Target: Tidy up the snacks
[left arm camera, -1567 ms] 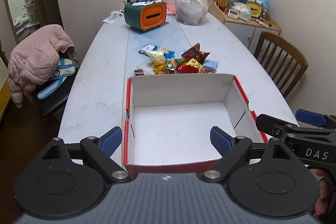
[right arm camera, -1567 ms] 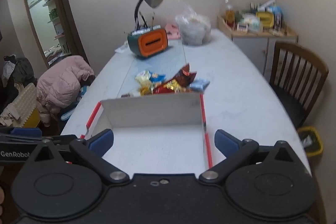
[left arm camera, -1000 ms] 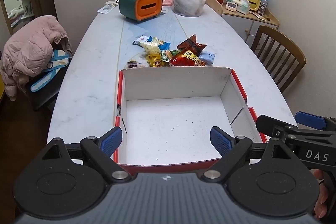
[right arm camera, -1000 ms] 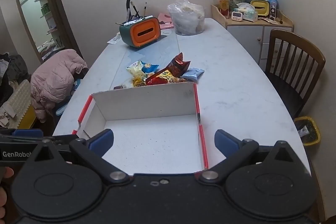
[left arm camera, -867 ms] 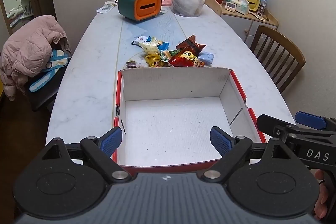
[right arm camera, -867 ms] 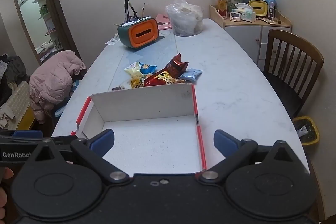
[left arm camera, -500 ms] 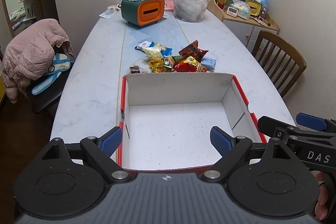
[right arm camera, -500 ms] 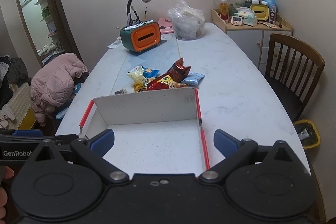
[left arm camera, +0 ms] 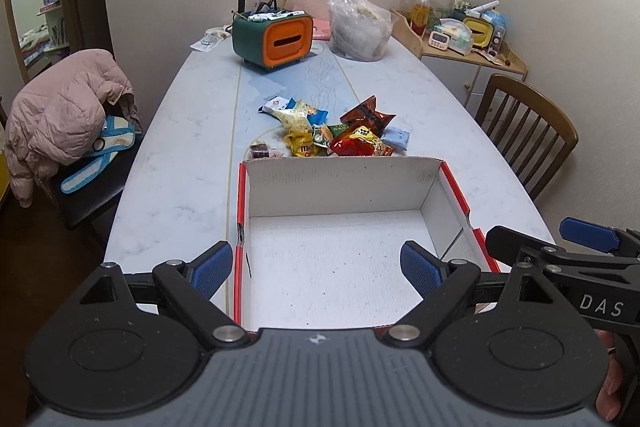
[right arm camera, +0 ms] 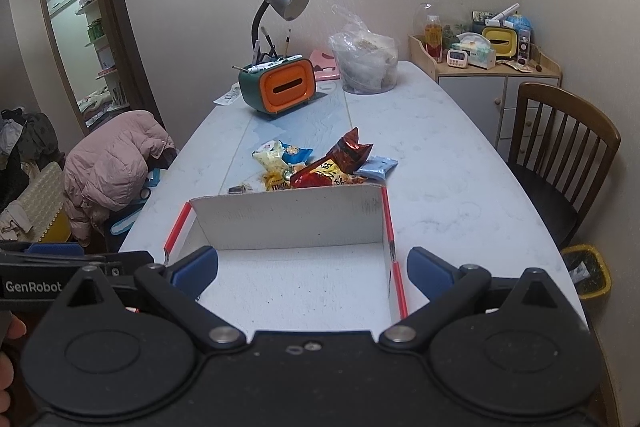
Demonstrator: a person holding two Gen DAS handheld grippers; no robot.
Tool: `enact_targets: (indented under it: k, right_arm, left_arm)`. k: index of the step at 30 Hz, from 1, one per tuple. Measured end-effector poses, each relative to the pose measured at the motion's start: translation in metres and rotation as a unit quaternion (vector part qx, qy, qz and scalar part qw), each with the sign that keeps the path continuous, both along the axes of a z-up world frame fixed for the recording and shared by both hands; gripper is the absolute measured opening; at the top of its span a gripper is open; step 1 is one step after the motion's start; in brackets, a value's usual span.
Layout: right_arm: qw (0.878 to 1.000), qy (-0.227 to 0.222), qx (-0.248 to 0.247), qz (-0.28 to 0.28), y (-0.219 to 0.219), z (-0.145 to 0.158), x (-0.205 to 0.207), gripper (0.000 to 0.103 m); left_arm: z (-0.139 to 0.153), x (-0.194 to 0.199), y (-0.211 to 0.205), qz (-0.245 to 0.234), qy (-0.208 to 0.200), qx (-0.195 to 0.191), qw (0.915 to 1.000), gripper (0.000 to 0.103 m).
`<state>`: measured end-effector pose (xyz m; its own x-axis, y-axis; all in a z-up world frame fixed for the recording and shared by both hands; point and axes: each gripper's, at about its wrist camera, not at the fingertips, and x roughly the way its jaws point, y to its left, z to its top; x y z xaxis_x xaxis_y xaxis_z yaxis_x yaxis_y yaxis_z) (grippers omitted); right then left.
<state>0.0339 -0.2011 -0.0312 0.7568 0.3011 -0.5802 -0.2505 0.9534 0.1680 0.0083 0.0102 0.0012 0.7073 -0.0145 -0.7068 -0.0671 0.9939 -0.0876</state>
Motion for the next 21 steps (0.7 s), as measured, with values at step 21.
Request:
enact_targets:
  k: [21]
  right_arm:
    - [1.000, -0.011, 0.003, -0.006, 0.0009, 0.0039, -0.0093, 0.101]
  left_arm:
    - [0.0051, -0.0042, 0.0029, -0.006, -0.011, -0.001, 0.9999, 0.091]
